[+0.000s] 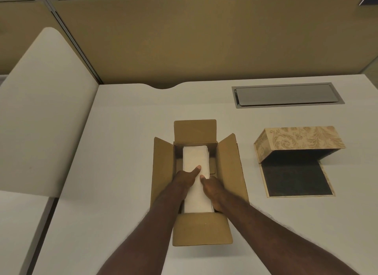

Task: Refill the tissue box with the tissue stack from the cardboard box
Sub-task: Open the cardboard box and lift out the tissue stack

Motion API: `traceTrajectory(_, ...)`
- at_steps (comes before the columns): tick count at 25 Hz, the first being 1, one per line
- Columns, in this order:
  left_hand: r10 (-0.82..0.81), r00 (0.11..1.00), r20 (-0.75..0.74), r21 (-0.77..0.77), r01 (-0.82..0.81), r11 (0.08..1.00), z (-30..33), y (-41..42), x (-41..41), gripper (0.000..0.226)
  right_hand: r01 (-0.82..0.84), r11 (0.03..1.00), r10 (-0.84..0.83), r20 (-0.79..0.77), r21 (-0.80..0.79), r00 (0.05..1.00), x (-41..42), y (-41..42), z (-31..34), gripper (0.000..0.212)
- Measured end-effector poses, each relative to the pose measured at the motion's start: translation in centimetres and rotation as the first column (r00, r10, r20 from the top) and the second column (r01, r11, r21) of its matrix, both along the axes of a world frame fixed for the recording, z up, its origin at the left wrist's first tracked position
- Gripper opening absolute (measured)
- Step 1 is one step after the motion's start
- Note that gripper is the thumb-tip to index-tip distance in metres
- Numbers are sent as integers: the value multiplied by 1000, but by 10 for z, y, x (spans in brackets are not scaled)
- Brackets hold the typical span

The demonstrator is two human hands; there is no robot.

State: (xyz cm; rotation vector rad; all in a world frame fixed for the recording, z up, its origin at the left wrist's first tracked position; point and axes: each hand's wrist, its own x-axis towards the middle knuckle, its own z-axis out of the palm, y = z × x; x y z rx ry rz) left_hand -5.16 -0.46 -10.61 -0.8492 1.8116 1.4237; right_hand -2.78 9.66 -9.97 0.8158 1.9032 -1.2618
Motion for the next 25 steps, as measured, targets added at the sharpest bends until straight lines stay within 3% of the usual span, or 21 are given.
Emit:
traceTrajectory(7, -94, 996, 10, -105, 94, 990, -6, 7, 1, 85, 20, 1000, -20, 21, 19, 1000, -2, 0, -2, 52)
traceTrajectory(15, -80, 988, -134, -223, 48, 974, -9, 8, 23, 78, 129, 988, -125, 62, -82, 990, -7, 0, -5, 63)
traceTrajectory(19, -47, 986, -159, -141, 25, 990, -9, 4, 22, 74, 198, 962, -186, 76, -190, 980, -9, 0, -5, 63)
traceTrajectory(25, -28, 989, -146, -122, 10, 993, -8, 4, 23, 74, 223, 950, -203, 111, -219, 973, -9, 0, -7, 64)
